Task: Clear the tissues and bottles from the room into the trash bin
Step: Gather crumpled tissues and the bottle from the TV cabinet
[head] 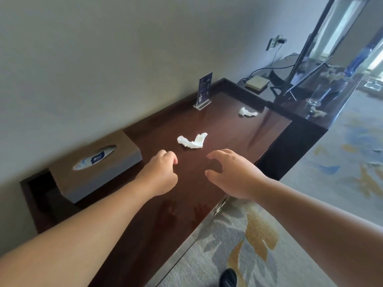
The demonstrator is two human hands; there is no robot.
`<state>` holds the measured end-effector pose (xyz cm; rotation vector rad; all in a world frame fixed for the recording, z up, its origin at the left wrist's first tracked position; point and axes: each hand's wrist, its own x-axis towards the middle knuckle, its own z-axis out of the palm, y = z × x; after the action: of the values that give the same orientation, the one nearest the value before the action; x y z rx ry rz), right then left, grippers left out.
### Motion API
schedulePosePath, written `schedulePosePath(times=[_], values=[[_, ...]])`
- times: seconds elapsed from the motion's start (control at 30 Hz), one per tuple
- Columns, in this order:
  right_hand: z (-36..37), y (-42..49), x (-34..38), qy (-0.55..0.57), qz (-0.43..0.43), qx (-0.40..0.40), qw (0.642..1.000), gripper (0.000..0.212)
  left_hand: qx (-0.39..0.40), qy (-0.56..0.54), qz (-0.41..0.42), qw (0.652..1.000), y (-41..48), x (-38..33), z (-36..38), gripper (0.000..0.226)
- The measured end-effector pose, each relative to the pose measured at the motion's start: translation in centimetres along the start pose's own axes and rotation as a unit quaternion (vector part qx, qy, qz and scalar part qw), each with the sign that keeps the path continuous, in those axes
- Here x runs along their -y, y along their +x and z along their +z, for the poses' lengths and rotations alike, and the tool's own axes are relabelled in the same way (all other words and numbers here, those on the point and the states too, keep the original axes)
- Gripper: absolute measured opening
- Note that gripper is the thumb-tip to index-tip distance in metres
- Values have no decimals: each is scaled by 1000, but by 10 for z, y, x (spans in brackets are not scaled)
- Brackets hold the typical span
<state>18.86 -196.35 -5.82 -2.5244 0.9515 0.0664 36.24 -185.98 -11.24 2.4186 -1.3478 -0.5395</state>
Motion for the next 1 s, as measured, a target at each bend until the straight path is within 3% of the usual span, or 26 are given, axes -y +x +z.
schedulePosePath(times=[0.17, 0.4, 0.63, 1.0], values=[[-27, 35, -48, 0, -13, -9, 1000, 50, -41, -8, -13, 999, 50, -34, 12, 42], [-60, 86, -117, 0, -24, 15, 1000, 48, -60, 30, -38, 997, 109, -60, 33, 24], [-62, 127, -144, 10, -39, 47, 998, 46, -3, 48, -66, 997, 148, -63, 49, 46], [-50, 181, -156, 7, -1, 83, 997, 46, 30, 87, -66, 994, 213, -30, 81, 37]])
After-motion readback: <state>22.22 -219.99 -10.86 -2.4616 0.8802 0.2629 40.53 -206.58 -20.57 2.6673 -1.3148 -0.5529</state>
